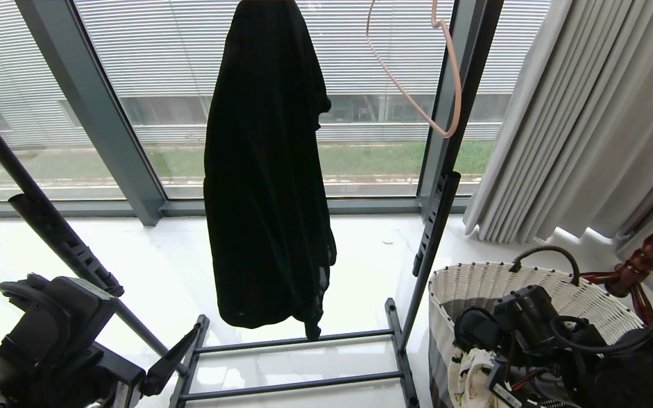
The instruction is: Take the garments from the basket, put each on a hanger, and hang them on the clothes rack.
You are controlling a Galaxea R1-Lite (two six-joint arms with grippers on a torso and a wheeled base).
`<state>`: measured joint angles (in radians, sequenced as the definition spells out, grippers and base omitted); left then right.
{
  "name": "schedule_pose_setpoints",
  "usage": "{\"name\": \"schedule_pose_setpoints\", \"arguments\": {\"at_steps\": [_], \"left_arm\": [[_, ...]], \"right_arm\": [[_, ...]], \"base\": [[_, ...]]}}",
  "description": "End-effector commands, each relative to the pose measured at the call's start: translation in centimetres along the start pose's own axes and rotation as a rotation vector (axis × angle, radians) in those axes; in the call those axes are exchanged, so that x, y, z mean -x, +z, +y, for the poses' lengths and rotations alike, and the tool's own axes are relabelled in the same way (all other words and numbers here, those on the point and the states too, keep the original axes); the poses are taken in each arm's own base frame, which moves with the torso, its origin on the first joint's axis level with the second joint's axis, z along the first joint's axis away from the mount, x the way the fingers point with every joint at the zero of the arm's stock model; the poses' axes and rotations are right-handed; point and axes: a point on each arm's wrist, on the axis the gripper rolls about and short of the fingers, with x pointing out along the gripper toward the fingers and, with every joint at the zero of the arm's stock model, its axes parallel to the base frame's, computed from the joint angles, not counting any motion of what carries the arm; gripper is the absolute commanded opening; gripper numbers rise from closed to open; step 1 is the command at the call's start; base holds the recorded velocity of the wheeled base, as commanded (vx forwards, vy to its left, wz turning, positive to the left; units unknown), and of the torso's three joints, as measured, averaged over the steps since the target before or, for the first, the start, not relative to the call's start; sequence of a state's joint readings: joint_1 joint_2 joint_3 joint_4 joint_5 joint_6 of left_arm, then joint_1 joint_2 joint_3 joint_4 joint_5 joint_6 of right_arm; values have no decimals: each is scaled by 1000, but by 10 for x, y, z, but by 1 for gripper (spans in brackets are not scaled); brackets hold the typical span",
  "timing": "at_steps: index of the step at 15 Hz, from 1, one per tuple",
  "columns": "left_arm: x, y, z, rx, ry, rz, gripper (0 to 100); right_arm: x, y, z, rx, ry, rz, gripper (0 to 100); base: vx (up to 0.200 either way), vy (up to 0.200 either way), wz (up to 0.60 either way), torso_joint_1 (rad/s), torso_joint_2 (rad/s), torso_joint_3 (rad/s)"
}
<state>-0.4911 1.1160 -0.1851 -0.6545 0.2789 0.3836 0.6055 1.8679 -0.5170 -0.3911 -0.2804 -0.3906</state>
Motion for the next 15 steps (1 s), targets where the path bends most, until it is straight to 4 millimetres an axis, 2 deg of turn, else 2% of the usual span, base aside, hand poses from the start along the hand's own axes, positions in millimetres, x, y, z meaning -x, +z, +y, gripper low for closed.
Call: {"name": "schedule_pose_setpoints", "arguments": {"at_steps": [1, 3, 5, 7, 8, 10, 12, 15], "left_arm": [[0, 0, 0, 2, 0, 0, 100], [0, 0, 0, 2, 0, 0, 100], [0, 0, 0, -2, 0, 1, 100], [2, 0, 1, 1, 9, -8, 100], [5, 0, 2, -26, 17, -15, 100], [6, -1, 2, -53, 21, -13, 100], [6, 0, 2, -50, 29, -15, 100], [8, 2, 4, -39, 35, -29, 100]], "right_arm": [[-1, -2, 2, 6, 5, 11, 0], [0, -2, 2, 8, 6, 6, 0], [13, 2, -3, -1, -9, -28, 0], [34, 9, -12, -8, -21, -52, 0], [65, 25, -18, -1, -18, -111, 0], [107, 55, -21, -10, -2, -222, 0], [130, 67, -19, -5, 27, -249, 0], [140, 76, -20, -6, 31, -291, 0]], "base": [[0, 0, 0, 0, 0, 0], [0, 0, 0, 0, 0, 0], [0, 0, 0, 0, 0, 0], [0, 0, 0, 0, 0, 0], [0, 0, 0, 0, 0, 0], [-100, 0, 0, 1, 1, 1], [-200, 0, 0, 5, 2, 5], [-200, 0, 0, 1, 6, 2]]}}
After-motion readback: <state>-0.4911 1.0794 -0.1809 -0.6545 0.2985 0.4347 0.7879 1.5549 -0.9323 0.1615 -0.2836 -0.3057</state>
